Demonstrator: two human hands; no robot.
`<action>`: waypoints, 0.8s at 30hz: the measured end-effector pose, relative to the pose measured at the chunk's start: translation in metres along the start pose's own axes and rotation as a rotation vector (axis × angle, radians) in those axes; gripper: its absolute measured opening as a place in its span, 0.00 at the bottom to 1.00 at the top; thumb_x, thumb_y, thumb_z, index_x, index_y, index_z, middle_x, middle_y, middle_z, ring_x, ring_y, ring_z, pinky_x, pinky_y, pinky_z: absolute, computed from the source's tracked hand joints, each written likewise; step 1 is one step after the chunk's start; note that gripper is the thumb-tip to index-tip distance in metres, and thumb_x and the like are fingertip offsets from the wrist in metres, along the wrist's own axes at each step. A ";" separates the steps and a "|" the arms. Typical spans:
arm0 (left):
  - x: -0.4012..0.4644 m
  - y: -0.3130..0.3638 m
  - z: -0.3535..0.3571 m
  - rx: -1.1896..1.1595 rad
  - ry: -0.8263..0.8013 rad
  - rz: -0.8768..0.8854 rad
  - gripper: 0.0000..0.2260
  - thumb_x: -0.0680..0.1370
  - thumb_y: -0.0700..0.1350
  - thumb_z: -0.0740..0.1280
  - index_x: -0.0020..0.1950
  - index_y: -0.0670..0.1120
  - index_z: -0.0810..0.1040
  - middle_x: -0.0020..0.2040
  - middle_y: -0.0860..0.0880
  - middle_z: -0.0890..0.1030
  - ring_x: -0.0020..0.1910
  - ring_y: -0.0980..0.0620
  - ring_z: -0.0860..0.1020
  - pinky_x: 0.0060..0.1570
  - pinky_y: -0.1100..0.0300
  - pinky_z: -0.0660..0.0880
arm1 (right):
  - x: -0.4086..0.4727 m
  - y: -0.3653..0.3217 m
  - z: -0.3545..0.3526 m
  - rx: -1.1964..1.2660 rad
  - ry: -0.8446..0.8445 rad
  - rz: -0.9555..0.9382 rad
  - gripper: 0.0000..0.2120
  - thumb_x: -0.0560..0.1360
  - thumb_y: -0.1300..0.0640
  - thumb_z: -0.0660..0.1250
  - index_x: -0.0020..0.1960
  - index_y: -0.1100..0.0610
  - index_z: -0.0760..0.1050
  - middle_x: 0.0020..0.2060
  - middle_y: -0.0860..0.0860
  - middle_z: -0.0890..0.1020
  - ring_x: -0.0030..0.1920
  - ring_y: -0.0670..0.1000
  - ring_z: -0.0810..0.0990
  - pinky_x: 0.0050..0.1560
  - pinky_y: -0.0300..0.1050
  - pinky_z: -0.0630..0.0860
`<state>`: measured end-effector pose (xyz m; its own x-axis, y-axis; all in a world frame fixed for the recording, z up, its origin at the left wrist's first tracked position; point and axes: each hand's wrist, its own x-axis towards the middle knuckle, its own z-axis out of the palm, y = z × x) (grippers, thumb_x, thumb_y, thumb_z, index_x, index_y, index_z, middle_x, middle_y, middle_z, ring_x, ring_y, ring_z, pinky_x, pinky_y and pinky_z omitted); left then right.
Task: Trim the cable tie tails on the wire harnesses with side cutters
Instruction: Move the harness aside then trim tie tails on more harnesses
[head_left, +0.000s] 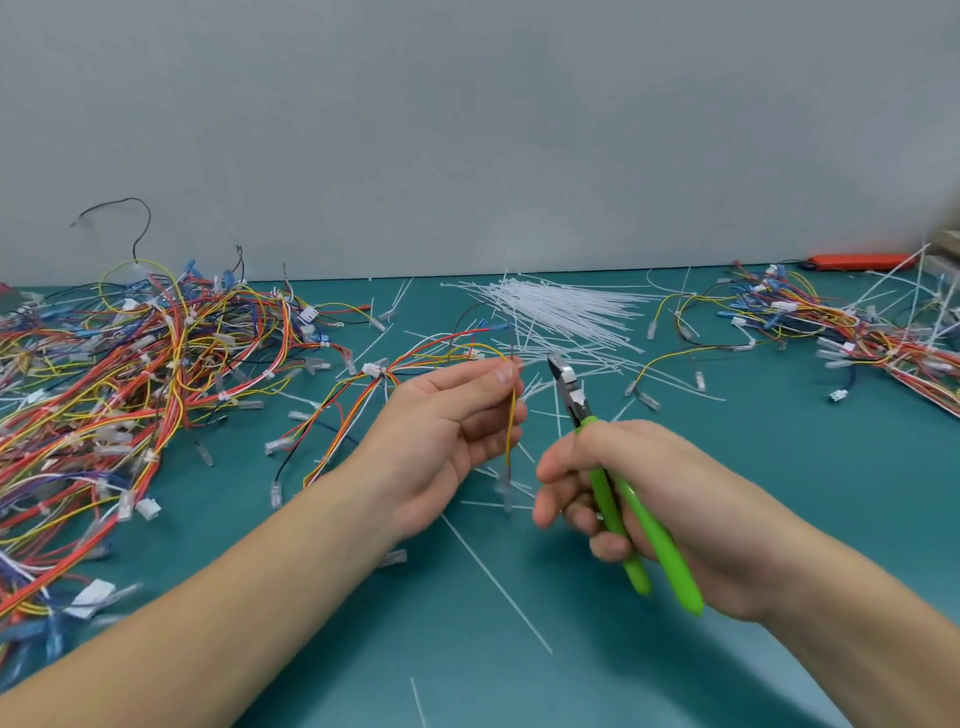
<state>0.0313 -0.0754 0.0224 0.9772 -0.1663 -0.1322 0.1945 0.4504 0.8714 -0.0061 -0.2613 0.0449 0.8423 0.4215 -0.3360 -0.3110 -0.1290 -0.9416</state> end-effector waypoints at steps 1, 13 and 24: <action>-0.001 0.000 0.001 0.005 -0.007 -0.007 0.06 0.70 0.44 0.75 0.44 0.47 0.89 0.41 0.48 0.85 0.36 0.54 0.83 0.38 0.61 0.81 | 0.000 -0.001 -0.001 0.010 -0.005 0.028 0.12 0.68 0.50 0.69 0.46 0.57 0.80 0.41 0.59 0.85 0.35 0.50 0.71 0.30 0.42 0.64; -0.004 -0.003 0.003 -0.008 -0.003 -0.052 0.09 0.69 0.42 0.75 0.49 0.43 0.85 0.42 0.47 0.85 0.37 0.52 0.83 0.38 0.60 0.81 | 0.004 0.005 -0.001 0.120 -0.130 0.106 0.09 0.70 0.49 0.68 0.42 0.54 0.80 0.39 0.57 0.79 0.34 0.51 0.71 0.31 0.43 0.64; -0.003 -0.008 0.002 -0.067 0.059 -0.072 0.08 0.69 0.42 0.75 0.47 0.44 0.86 0.43 0.46 0.85 0.36 0.53 0.83 0.38 0.61 0.81 | 0.006 0.008 -0.001 0.109 -0.107 0.107 0.08 0.70 0.50 0.68 0.40 0.53 0.81 0.35 0.55 0.76 0.31 0.49 0.67 0.29 0.42 0.59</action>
<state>0.0267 -0.0804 0.0166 0.9633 -0.1495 -0.2227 0.2680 0.4966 0.8256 -0.0031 -0.2611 0.0358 0.7519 0.5045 -0.4244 -0.4472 -0.0828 -0.8906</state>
